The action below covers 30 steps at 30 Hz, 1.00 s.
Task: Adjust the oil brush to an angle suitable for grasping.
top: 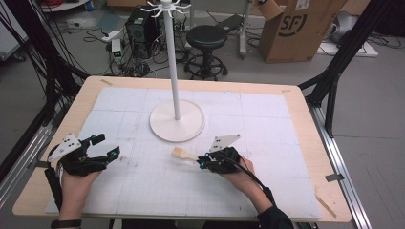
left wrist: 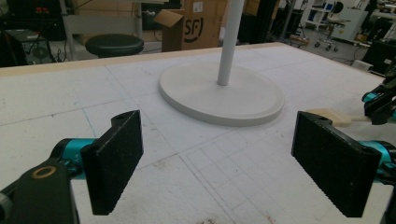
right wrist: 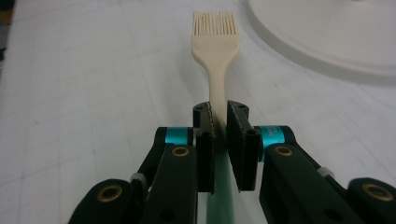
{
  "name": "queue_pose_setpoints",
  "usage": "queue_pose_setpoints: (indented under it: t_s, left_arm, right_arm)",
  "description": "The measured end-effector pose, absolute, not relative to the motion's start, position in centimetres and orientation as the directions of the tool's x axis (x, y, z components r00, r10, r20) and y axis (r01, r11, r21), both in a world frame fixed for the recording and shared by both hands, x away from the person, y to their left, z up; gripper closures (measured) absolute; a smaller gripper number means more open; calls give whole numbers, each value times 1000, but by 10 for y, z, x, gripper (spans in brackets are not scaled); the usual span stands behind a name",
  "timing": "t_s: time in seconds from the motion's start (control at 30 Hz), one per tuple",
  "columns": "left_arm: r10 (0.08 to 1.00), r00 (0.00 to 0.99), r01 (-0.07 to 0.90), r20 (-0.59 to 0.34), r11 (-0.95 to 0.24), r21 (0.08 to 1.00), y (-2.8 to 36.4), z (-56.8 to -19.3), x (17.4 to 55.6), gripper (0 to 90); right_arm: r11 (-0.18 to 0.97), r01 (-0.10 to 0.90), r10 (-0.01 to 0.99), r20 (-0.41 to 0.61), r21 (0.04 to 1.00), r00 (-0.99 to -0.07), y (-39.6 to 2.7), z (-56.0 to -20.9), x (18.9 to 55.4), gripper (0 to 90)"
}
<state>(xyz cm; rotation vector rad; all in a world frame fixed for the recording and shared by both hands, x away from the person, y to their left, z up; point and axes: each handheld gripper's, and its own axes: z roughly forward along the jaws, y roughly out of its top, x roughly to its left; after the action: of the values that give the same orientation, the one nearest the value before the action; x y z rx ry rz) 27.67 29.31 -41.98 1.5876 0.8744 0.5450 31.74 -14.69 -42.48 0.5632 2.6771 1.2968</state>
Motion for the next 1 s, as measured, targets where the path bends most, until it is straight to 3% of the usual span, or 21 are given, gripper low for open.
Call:
queue_pose_setpoints:
  t_s: [0.67,1.0]
  left_arm:
    - [771,623,228,-130,-20,974,294,-417,276,173]
    - [769,626,230,-125,-29,973,295,-417,276,173]
  right_arm:
    - [673,43,52,11,739,-999,-44,-430,333,823]
    - [694,-8,-16,4,720,-1000,-18,-438,329,822]
